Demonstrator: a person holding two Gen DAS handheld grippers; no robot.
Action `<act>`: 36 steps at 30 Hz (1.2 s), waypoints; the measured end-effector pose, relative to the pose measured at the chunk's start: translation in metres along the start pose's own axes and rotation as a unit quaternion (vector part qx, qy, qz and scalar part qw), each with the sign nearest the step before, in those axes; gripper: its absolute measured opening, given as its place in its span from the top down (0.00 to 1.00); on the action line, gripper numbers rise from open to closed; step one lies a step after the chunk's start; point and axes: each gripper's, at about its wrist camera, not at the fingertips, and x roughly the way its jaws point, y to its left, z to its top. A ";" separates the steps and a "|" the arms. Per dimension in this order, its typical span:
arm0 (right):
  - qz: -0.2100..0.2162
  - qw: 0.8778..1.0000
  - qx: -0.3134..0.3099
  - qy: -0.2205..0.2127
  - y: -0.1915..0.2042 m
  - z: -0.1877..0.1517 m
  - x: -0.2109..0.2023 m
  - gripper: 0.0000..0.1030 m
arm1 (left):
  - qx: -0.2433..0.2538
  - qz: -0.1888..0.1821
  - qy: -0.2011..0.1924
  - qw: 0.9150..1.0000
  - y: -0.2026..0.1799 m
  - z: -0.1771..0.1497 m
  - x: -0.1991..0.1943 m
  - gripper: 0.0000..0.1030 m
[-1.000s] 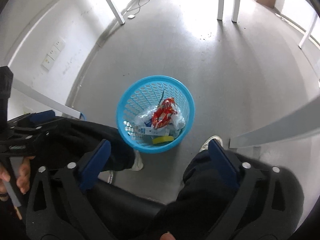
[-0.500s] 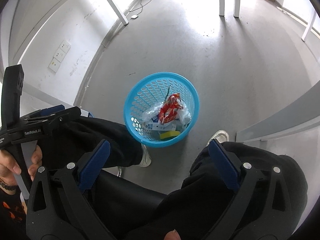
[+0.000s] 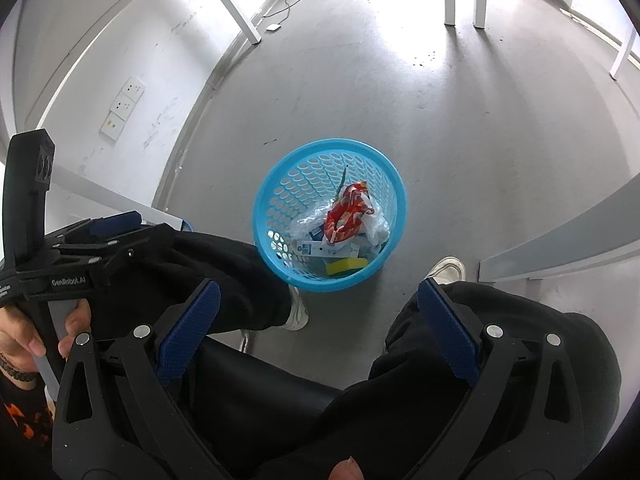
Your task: Collect trash
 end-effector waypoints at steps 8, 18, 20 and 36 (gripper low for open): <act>0.014 1.000 0.006 0.001 -0.001 0.000 0.001 0.08 | 0.012 0.003 0.001 1.000 -0.006 -0.001 0.000 0.06; 0.015 1.000 0.005 0.004 0.001 0.000 0.003 0.08 | 0.012 0.005 0.004 1.000 -0.007 0.000 0.000 0.06; 0.015 1.000 0.006 0.004 -0.001 0.000 0.002 0.08 | 0.010 0.003 0.003 1.000 -0.007 0.001 0.000 0.06; 0.014 1.000 0.006 0.006 0.000 -0.001 0.003 0.08 | 0.010 0.004 0.007 1.000 -0.005 0.001 0.002 0.06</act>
